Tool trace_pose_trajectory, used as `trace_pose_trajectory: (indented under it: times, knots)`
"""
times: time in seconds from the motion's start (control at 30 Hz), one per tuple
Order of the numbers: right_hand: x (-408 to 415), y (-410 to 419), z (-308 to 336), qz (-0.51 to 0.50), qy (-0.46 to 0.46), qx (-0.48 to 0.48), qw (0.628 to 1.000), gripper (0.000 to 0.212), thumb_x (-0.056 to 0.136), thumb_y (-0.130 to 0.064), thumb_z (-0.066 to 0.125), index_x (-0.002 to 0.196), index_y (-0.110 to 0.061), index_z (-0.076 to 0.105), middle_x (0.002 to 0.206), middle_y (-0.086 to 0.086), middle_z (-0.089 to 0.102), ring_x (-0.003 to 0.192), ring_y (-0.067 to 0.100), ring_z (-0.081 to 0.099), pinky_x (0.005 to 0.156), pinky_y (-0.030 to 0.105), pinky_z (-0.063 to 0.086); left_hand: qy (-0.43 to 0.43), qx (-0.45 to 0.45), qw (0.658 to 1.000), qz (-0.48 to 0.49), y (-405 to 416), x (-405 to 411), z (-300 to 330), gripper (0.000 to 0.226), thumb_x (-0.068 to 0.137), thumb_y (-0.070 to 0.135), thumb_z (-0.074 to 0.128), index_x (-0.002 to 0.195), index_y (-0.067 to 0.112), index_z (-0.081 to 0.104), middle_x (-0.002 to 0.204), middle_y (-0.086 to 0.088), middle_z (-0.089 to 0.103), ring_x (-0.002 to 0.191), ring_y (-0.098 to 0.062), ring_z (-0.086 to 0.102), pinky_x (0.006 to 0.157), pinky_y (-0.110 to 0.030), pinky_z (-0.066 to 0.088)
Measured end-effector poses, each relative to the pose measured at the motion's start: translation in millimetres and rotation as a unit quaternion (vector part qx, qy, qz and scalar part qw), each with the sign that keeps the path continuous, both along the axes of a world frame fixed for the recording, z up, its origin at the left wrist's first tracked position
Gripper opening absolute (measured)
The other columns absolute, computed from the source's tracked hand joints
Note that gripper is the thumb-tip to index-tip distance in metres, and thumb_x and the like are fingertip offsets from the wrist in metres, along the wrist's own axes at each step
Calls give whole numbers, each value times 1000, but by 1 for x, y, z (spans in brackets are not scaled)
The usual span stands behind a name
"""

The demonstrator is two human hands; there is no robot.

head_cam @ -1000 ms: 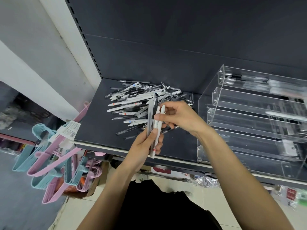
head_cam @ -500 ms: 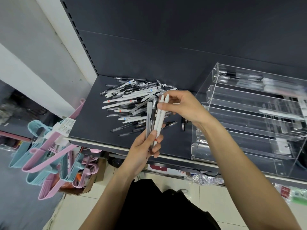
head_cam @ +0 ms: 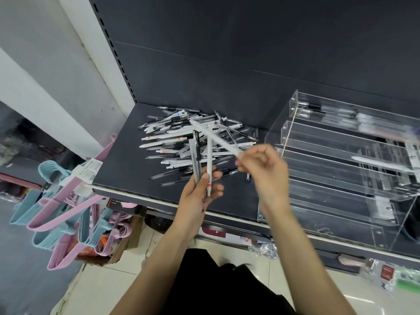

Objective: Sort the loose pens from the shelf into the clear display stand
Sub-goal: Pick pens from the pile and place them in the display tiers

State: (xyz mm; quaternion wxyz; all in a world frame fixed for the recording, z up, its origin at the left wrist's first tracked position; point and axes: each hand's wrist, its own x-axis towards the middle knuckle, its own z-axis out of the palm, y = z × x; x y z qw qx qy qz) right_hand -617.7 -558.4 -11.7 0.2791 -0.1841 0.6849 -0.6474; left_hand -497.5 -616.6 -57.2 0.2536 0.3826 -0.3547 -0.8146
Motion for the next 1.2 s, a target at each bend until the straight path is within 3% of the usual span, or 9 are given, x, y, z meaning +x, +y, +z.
trace_pose_trajectory:
  times: [0.1,0.23,0.47,0.57,0.7,0.8,0.93,1.07,1.2]
  knots:
    - [31,1,-27,-53,23,5,998,12,79,-4,71,76,-12,63,74,-2,70,71,11,66,70,23,50,22,22,999,42,-1,-11,5,23,100,12,40,103,14,63,87,3,74,79,-9,69,74,-22,56]
    - [47,-5,-40,-61,158,34,985,11,78,-8,74,75,-12,65,74,-6,68,66,10,64,64,22,52,45,52,996,52,-1,-16,5,25,101,13,39,112,15,61,97,2,74,92,-7,68,78,-20,52]
    - [61,-17,-50,-43,287,85,953,14,80,-11,73,93,-16,70,83,-12,65,67,3,59,61,12,48,83,108,990,33,-17,-7,-1,31,103,19,34,116,7,60,107,-8,70,94,-16,68,75,-26,56]
    - [67,-19,-54,-53,336,104,935,17,80,-10,73,95,-16,70,86,-7,65,65,2,56,61,17,49,68,101,992,2,-24,-3,-4,30,102,19,36,113,8,61,111,-12,68,100,-19,67,79,-27,56]
    - [72,-16,-51,-48,326,92,940,27,80,-6,70,105,-18,69,101,-5,66,83,1,61,75,21,53,57,79,994,-47,-28,-4,-5,27,101,17,37,109,10,63,103,-8,71,99,-18,66,90,-32,52]
    - [69,-6,-48,-35,272,90,958,35,81,-6,68,111,-22,64,108,-8,65,95,3,62,83,23,52,48,61,995,-66,-24,-13,-2,31,101,18,37,119,7,59,110,-4,71,111,-16,61,95,-30,49]
    - [49,17,-38,-56,185,52,980,24,85,-5,67,105,-18,66,99,-9,69,88,6,65,78,19,51,61,36,992,-100,-1,-32,1,30,101,20,35,120,11,57,112,0,71,106,-10,64,83,-23,53]
    - [15,56,-33,-45,190,51,980,22,85,-7,67,99,-24,64,91,-9,69,80,6,64,72,18,51,75,48,991,-102,32,-58,8,29,101,19,36,113,12,61,110,-1,71,107,-11,64,84,-23,52]
    - [-29,108,-33,13,214,84,973,18,83,-8,69,98,-17,65,90,-9,70,78,2,65,72,15,51,98,60,992,-58,74,-96,13,27,102,13,34,112,9,59,101,-1,73,97,-12,68,80,-23,55]
